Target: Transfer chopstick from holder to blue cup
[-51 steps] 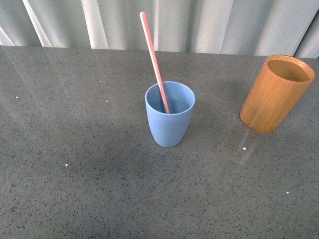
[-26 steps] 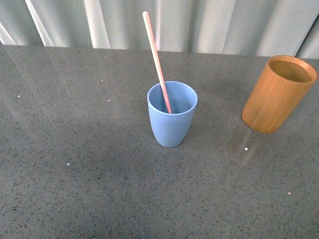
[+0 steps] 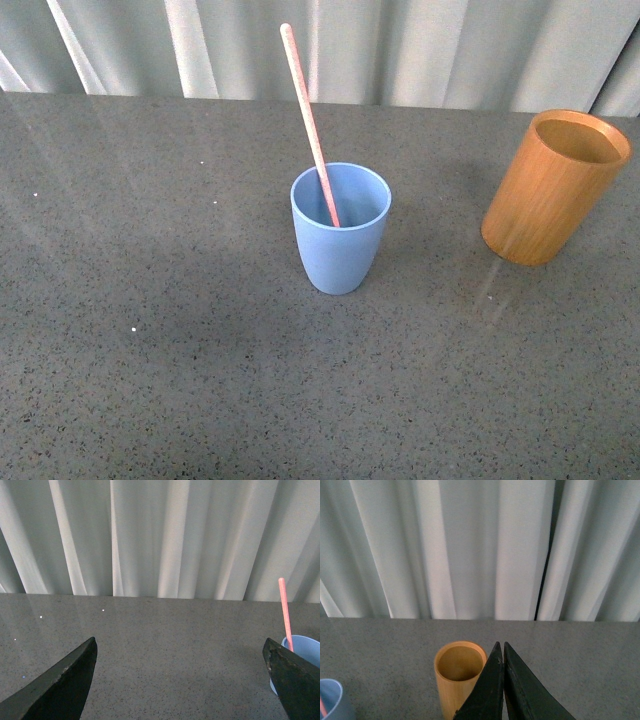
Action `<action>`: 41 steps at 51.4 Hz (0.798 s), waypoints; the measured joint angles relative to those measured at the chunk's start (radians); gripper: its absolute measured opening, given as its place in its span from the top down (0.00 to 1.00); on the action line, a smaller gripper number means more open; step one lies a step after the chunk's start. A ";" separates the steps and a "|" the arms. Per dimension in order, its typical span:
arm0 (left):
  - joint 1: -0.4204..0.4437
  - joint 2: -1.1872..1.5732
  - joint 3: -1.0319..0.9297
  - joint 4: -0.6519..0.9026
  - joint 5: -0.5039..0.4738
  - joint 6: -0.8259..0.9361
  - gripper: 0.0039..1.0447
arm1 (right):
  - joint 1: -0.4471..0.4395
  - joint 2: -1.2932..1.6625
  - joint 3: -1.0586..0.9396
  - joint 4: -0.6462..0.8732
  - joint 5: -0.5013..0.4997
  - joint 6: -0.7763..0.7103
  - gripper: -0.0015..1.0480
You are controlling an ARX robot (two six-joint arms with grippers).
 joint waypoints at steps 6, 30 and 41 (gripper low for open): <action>0.000 0.000 0.000 0.000 0.002 0.000 0.06 | -0.026 -0.055 -0.034 -0.023 -0.022 0.000 0.99; 0.000 0.000 0.000 0.000 0.001 0.000 0.06 | -0.105 -0.273 -0.113 -0.159 -0.097 0.000 0.99; 0.000 0.000 0.000 0.000 0.001 0.000 0.06 | -0.105 -0.341 -0.145 -0.175 -0.097 0.000 0.99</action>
